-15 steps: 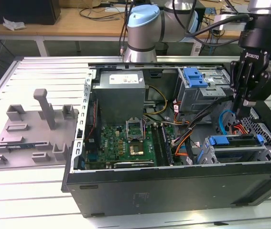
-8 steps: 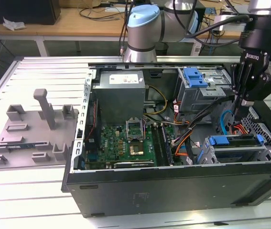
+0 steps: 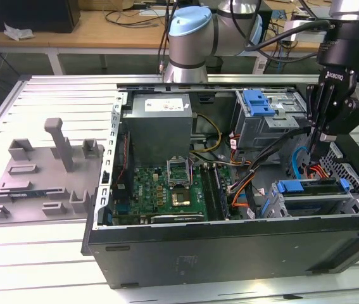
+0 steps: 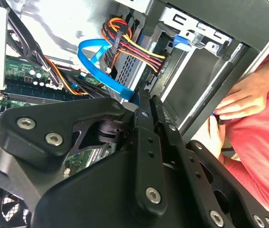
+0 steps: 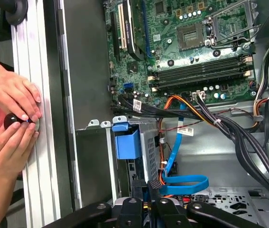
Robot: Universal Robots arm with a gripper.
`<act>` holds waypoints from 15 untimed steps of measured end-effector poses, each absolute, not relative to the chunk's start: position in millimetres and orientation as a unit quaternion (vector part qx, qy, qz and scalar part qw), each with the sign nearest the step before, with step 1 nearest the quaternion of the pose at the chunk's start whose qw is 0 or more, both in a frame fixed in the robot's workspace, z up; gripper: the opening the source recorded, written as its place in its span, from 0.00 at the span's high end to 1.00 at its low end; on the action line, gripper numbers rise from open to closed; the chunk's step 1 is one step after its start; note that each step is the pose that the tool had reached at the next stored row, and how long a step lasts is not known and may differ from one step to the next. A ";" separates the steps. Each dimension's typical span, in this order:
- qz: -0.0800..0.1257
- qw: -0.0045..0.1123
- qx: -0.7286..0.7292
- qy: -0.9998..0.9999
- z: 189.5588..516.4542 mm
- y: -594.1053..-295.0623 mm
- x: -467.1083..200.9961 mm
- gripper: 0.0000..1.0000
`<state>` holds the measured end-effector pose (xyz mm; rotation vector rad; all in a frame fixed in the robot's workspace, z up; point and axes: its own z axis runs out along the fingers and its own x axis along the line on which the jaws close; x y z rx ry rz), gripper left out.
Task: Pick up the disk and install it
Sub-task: 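Insert the second disk wire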
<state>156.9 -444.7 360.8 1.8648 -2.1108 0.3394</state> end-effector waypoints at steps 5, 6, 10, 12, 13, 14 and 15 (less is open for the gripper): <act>0.105 0.140 0.652 -0.737 360.8 -450.0 156.9 0.84; 0.100 0.136 0.653 -0.738 360.8 -451.7 156.9 0.84; 0.088 0.125 0.656 -0.740 360.8 -460.0 157.2 0.84; 0.084 0.122 0.656 -0.740 360.8 -462.7 157.5 0.84; 0.081 0.119 0.657 -0.740 360.8 -464.4 157.8 0.84; 0.079 0.117 0.657 -0.741 360.8 -465.4 158.1 0.84; 0.076 0.114 0.657 -0.741 360.8 -466.6 158.4 0.84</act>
